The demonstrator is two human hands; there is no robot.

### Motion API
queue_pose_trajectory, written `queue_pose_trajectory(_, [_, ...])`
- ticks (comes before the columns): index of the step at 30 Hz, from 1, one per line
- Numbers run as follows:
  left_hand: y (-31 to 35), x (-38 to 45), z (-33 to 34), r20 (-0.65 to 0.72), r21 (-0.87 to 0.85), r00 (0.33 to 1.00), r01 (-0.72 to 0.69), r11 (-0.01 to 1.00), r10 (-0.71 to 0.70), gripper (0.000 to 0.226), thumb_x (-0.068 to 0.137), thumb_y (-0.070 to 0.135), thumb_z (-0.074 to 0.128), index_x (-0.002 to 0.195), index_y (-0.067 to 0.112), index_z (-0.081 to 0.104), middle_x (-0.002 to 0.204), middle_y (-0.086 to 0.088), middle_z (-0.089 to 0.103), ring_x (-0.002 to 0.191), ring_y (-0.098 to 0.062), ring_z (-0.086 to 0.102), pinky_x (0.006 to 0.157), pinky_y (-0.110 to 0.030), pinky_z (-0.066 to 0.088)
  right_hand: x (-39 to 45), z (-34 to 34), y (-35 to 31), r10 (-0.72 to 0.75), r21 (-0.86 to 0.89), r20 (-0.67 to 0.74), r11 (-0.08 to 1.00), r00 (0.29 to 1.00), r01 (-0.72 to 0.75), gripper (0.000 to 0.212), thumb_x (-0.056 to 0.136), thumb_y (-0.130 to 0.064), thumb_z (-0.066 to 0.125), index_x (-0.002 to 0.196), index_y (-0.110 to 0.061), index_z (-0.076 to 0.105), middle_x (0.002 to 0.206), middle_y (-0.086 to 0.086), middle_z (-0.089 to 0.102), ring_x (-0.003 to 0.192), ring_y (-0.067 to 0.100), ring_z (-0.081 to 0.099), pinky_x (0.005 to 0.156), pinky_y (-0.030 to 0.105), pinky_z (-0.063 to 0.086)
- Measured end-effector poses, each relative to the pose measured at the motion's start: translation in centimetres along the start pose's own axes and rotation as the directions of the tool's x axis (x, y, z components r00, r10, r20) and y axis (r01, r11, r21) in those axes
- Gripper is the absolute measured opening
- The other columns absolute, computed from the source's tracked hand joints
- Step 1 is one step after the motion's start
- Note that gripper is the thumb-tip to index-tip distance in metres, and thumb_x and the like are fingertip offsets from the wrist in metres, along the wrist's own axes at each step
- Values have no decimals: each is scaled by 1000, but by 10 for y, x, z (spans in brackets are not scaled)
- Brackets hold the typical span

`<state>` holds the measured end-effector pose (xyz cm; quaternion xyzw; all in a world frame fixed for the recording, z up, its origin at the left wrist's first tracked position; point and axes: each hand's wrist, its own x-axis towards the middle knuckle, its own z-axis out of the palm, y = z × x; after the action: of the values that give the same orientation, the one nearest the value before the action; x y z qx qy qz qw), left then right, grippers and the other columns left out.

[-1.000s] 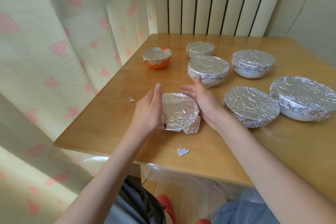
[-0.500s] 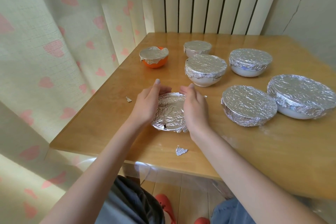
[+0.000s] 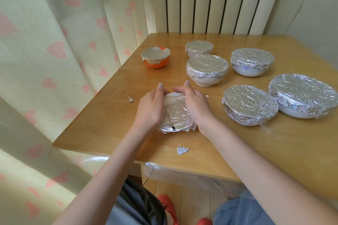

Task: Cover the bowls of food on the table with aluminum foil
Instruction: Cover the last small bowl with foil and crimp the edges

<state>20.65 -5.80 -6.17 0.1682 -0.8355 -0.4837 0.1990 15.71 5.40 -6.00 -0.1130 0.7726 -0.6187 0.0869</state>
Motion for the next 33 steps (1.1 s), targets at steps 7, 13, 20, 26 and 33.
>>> queue_pose_trajectory(7, [0,2,1,42,89,999,20,996,-24,55,104,44,22,103,16,69,107,-7,69,106,-29,58,92,-38,43,1,1,0,-52,-166,-8,985,999,50,55,102,-44,22,113,-16,68,81,0,65,91,24,58,79,32,43])
queue_pose_trajectory(13, [5,0,0,64,130,997,36,991,-44,55,105,42,21,108,10,66,114,-13,67,110,-32,56,89,-37,39,6,-1,-2,-19,-192,35,981,999,26,54,103,-43,22,119,-15,65,65,-9,45,86,20,51,73,30,38])
queue_pose_trajectory(20, [9,-1,0,65,174,997,28,984,-40,53,106,40,23,107,7,64,111,-12,66,108,-32,55,86,-35,37,6,-2,-5,5,-211,39,977,999,4,57,103,-43,23,119,-7,63,113,12,65,111,26,55,91,34,40])
queue_pose_trajectory(26, [8,-4,-3,82,166,997,-21,986,7,53,106,40,23,106,4,63,110,-12,65,107,-31,55,89,-36,38,-3,-3,2,-46,-158,4,986,999,46,55,103,-39,25,112,1,62,101,14,66,93,24,58,85,35,44])
queue_pose_trajectory(33, [6,-9,-15,189,219,961,-240,946,200,58,100,58,28,82,11,56,85,-8,59,96,-35,50,78,-32,38,7,-14,-4,-60,-117,21,991,998,62,46,103,-39,26,114,-19,66,108,-1,66,105,15,57,81,26,37])
